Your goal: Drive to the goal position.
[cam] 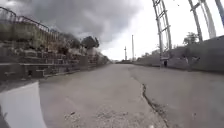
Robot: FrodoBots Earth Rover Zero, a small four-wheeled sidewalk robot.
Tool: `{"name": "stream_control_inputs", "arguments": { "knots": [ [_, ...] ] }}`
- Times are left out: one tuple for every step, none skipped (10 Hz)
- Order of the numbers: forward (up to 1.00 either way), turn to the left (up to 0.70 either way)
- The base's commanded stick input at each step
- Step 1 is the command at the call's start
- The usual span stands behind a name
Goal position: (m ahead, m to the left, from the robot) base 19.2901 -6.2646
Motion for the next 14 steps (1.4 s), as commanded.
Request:
{"name": "stream_control_inputs", "arguments": {
  "knots": [
    [0.85, 0.0],
    [0.85, 0.0],
    [0.85, 0.0],
    [0.85, 0.0],
    [0.85, 0.0],
    [0.85, 0.0],
    [0.85, 0.0],
    [0.85, 0.0],
    [0.85, 0.0],
    [0.85, -0.27],
    [0.85, -0.27],
    [0.85, -0.27],
    [0.85, -0.27],
    [0.85, 0.0]
  ]
}}
